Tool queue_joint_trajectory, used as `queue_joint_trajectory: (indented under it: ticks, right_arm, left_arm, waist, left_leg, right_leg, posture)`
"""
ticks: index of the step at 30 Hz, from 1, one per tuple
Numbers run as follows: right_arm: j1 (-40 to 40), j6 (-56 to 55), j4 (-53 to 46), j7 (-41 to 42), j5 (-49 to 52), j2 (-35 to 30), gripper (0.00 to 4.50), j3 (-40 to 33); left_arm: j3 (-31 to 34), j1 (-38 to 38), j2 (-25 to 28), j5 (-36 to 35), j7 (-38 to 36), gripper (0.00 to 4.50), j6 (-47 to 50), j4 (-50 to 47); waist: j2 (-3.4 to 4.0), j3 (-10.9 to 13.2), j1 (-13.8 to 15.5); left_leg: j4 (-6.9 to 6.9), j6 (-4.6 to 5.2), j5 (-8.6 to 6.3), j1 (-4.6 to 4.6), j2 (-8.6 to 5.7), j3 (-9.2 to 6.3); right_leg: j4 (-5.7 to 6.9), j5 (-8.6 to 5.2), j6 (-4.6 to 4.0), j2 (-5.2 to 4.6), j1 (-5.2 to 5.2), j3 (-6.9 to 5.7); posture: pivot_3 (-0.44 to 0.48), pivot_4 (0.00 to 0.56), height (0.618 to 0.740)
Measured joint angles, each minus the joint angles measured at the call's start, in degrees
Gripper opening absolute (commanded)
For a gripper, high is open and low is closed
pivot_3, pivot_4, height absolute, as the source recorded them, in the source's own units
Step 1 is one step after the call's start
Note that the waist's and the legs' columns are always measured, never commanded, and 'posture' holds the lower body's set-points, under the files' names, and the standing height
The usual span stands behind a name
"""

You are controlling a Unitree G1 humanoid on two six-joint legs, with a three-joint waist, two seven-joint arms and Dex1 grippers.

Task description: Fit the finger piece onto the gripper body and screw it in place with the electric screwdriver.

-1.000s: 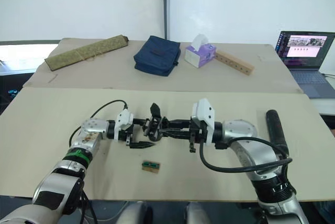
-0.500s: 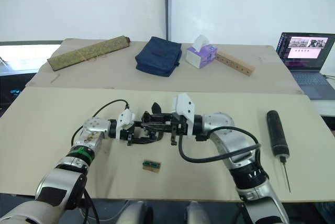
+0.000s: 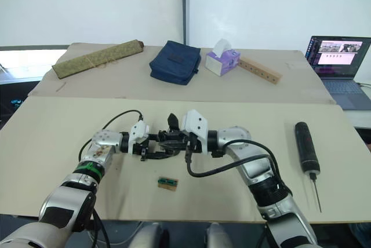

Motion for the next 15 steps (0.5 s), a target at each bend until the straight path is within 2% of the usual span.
queue_joint_trajectory:
  ticks: [15]
  right_arm:
    - [-0.68, 5.75, -1.05, -2.21, -0.56, 0.55, 0.33, 0.10]
  left_arm:
    - [0.07, 1.05, 0.20, 0.05, 0.35, 2.31, 1.64, -1.58]
  waist:
    - [0.05, -0.29, -0.19]
  left_leg:
    - [-0.01, 0.00, 0.00, 0.09, 0.02, 0.00]
  right_leg:
    - [0.03, -0.01, -0.01, 0.01, 0.06, 0.00]
  posture:
    - [0.000, 0.150, 0.740]
